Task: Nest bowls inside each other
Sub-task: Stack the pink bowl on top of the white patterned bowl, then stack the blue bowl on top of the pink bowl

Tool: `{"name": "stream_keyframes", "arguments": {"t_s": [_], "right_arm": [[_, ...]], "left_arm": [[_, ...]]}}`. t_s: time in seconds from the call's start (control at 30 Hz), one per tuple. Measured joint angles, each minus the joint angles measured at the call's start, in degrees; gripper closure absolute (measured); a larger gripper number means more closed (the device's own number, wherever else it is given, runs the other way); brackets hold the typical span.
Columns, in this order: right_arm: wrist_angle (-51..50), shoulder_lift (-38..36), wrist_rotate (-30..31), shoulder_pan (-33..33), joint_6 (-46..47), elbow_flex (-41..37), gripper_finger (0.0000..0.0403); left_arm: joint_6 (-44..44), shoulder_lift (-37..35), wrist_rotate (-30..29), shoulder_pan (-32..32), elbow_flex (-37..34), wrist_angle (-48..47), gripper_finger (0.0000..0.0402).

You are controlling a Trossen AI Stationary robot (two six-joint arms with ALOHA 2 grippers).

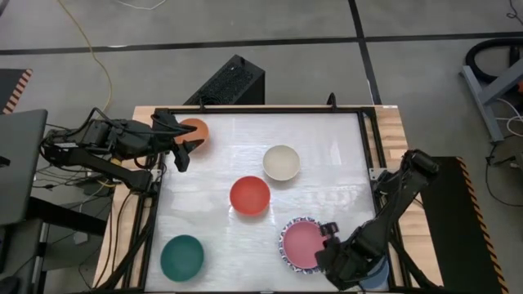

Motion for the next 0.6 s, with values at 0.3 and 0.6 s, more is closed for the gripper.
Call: {"name": "stream_keyframes", "arguments": {"t_s": [0.3, 0.6], "right_arm": [[-16.03, -9.01, -2.7, 3.97, 34.61, 0.0, 0.0259], [-17.03, -9.33, -4.78, 6.97, 36.41, -0.38, 0.0261]], "left_arm": [[-1.5, 0.0, 2.37, 0.0, -0.01, 0.02, 0.0192], [-1.64, 0.0, 6.07, 0.0, 0.0, 0.36, 0.0192]]}}
